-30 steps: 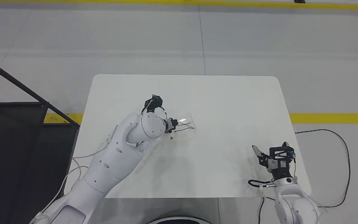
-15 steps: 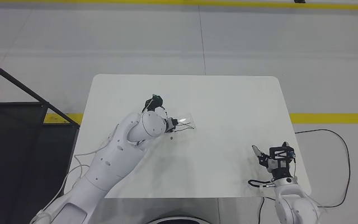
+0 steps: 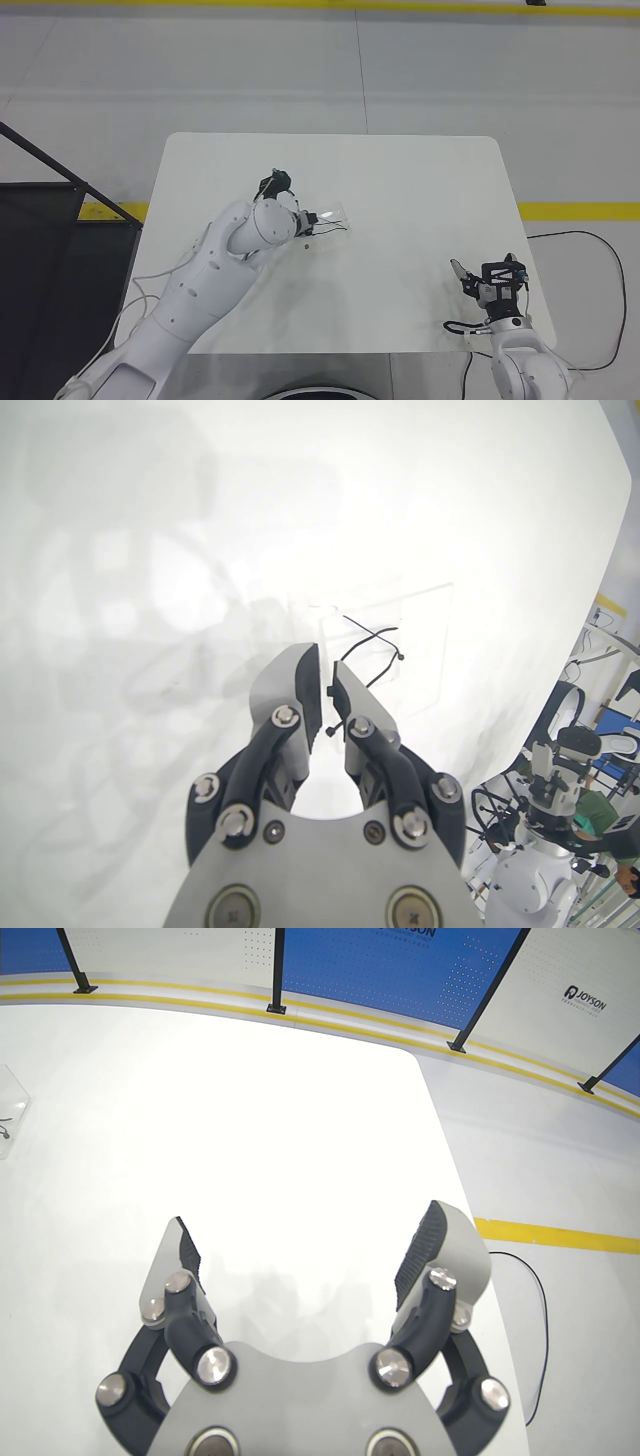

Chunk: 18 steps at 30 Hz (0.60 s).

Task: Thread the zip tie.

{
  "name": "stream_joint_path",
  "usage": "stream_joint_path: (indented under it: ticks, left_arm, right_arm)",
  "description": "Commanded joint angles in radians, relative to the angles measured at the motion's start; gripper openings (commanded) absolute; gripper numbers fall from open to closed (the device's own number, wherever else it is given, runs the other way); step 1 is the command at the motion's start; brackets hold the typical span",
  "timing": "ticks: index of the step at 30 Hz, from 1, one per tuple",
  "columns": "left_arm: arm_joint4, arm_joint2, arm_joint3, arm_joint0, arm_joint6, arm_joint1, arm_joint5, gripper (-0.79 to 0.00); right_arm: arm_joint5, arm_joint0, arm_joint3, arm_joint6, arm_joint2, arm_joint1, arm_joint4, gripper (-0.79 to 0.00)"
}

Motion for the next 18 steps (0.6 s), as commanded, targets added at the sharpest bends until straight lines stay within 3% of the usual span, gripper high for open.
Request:
stream_joint_path:
  ticks: [1,18]
  left_arm:
    - [0.004,-0.003,-0.008,0.004,-0.001,0.001,0.002,-0.779]
    - [0.027,-0.026,-0.052,0.031,-0.015,0.010,0.007,-0.770]
  right_arm:
    - [0.000,0.000,0.000,0.000,0.000,0.000,0.000,0.000]
    - [0.000,0.000,0.000,0.000,0.000,0.000,0.000,0.000]
